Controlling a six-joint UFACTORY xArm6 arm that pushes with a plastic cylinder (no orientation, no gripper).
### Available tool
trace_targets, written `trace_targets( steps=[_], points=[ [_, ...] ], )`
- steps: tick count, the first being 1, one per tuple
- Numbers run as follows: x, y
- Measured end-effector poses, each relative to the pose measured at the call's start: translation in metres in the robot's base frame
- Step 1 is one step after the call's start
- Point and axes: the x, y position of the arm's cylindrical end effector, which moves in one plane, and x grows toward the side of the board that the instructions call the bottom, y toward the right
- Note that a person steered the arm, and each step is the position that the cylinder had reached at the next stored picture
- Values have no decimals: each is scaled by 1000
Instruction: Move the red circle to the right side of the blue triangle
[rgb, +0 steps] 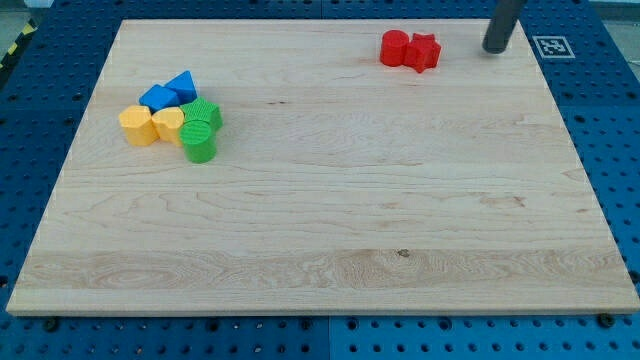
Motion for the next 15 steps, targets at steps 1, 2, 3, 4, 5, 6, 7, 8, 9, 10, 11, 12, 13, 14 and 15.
trace_targets(
  steps=[1, 2, 3, 4, 5, 6, 7, 8, 9, 10, 11, 12, 13, 14, 15],
  points=[
    [0, -38],
    [0, -69],
    [1, -94],
    [9, -105],
    [12, -126],
    [19, -153],
    [32, -179],
    [47, -199],
    [62, -216],
    [62, -218],
    [58, -203],
    [31, -195],
    [6, -196],
    [5, -203],
    [5, -226]
  ],
)
